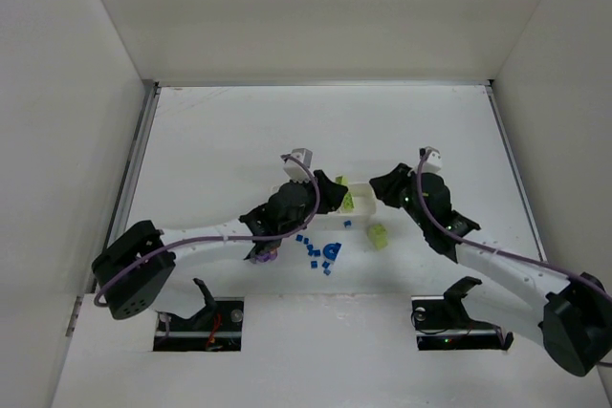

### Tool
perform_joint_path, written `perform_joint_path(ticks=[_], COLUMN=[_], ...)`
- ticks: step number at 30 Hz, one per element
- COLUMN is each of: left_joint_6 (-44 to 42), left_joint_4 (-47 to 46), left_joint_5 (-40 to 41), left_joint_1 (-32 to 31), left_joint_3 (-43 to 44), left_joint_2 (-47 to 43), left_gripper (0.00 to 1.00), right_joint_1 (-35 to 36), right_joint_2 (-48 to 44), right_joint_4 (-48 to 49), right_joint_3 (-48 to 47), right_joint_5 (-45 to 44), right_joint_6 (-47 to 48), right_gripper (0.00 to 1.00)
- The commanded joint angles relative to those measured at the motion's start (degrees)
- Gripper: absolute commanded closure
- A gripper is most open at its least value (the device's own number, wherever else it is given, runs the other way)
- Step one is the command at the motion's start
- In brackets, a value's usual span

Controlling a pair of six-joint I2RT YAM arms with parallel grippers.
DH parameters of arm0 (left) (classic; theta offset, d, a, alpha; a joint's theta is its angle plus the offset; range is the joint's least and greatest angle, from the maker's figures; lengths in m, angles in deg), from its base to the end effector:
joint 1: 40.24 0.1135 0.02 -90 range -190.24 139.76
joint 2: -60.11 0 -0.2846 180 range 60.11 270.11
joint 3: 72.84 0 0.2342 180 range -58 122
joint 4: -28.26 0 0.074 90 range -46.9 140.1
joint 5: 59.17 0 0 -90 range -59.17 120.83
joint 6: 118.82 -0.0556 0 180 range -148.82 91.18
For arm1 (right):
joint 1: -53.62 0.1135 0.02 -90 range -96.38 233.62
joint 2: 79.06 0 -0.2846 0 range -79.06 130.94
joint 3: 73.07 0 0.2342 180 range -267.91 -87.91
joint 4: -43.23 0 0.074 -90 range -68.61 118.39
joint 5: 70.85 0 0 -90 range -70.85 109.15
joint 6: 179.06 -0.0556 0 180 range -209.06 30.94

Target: Sort the legos into containers by color

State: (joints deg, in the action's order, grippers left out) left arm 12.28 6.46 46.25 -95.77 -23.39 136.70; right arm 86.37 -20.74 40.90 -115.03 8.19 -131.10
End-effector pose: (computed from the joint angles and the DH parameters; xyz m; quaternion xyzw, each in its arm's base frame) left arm 0.1760 -0.2303 0.2716 0.0024 0.7381 -0.4324 0.5179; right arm 0.1883 0.1085 0.2485 0.1210 0.8017 0.2907 0.5081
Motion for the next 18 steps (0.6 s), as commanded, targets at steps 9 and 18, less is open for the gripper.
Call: perform_joint_path(ticks=[9,18], left_joint_6=[-4.71,-4.54], left_joint_4=[6.05,8.96], left_joint_5=[0.05,0.93], left_joint_1=[-2.79,-2.96], left_joint_3=[12.75,16.19], left_joint_2=[12.16,16.3], left_gripper=[0.77,0.52], right_joint_1=[8.5,14.39], right_joint_2=[-16.56,-15.01], right_joint_4=[-19.44,-28.68], right_joint_3=[5.32,0.75], right_joint_5=[-12.24,-14.79], right_joint_6=[-1.02,-0.94], right_gripper=[0.41,0.28])
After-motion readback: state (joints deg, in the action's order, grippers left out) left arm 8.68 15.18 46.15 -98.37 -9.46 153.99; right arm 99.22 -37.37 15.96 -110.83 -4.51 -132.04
